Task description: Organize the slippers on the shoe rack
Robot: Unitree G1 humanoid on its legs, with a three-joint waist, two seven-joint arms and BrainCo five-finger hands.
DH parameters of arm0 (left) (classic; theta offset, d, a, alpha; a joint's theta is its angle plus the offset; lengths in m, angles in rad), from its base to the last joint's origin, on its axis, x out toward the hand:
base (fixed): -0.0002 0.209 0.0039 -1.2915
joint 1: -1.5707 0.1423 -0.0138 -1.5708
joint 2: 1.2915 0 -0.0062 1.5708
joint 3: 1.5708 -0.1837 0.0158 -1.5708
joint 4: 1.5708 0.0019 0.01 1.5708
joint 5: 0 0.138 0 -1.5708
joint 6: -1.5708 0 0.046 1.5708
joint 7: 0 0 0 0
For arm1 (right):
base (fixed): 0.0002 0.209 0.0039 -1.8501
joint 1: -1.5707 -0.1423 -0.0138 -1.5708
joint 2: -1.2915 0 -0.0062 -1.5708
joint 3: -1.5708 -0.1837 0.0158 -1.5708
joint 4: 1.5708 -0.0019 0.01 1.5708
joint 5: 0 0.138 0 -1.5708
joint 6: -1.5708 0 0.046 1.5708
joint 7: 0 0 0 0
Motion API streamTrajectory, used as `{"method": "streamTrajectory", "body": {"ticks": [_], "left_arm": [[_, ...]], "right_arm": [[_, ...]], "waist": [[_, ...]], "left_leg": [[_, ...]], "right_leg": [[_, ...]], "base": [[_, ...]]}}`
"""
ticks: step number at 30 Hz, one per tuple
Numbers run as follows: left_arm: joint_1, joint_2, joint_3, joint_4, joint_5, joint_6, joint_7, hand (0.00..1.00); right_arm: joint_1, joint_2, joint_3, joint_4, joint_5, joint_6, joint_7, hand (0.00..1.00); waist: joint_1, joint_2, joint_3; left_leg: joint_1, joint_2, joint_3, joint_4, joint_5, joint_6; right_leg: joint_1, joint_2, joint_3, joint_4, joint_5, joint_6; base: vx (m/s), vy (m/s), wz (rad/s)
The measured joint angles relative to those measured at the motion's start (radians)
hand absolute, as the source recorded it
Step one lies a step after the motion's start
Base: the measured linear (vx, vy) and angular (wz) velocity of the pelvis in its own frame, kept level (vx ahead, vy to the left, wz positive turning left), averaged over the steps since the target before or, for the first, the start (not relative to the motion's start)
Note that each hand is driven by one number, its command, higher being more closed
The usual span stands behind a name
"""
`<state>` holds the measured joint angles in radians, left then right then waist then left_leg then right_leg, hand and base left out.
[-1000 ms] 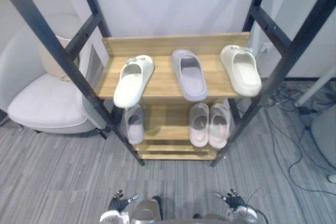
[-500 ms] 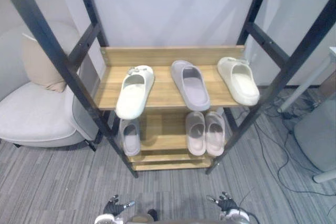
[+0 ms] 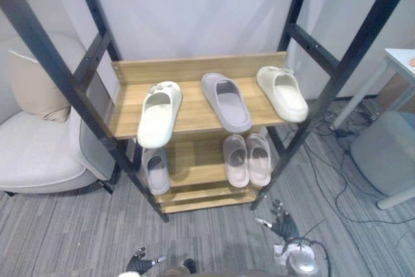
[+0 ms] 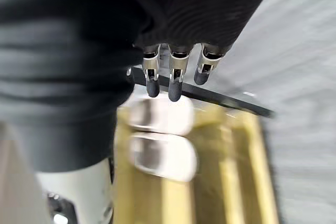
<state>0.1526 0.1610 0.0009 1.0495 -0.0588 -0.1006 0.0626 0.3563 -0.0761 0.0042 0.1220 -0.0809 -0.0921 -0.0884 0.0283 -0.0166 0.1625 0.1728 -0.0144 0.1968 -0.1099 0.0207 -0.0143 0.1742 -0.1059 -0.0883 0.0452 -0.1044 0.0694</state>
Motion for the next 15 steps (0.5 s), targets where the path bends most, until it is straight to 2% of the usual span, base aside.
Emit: {"method": "streamTrajectory", "body": {"ticks": [4, 8, 15], "left_arm": [[0.001, -0.001, 0.000, 0.000, 0.021, 0.000, 0.000, 0.00], [0.001, -0.004, 0.000, 0.000, 0.029, -0.001, 0.000, 0.00], [0.001, -0.003, 0.000, 0.000, 0.040, -0.001, -0.007, 0.00]], "right_arm": [[0.009, 0.006, -0.004, -0.145, -0.019, -0.020, -0.020, 0.00], [0.006, 0.036, -0.039, -0.233, -0.039, -0.030, -0.049, 0.00], [-0.072, 0.031, -0.101, -0.344, -0.039, -0.048, -0.109, 0.00]], "waist": [[-0.006, 0.003, -0.003], [-0.006, 0.005, -0.004], [-0.004, 0.006, -0.006]], "left_leg": [[0.000, 0.002, 0.001, 0.005, 0.002, 0.005], [-0.003, 0.002, 0.001, 0.006, 0.001, 0.005], [-0.010, 0.000, -0.015, 0.006, 0.001, 0.007]], "right_leg": [[0.000, 0.003, 0.003, -0.005, 0.000, 0.000], [0.000, 0.004, 0.002, -0.005, 0.000, -0.001], [0.000, 0.003, -0.010, -0.006, 0.000, 0.000]], "base": [[0.04, -0.012, -0.03], [0.03, -0.012, 0.00], [-0.01, -0.009, 0.04]]}}
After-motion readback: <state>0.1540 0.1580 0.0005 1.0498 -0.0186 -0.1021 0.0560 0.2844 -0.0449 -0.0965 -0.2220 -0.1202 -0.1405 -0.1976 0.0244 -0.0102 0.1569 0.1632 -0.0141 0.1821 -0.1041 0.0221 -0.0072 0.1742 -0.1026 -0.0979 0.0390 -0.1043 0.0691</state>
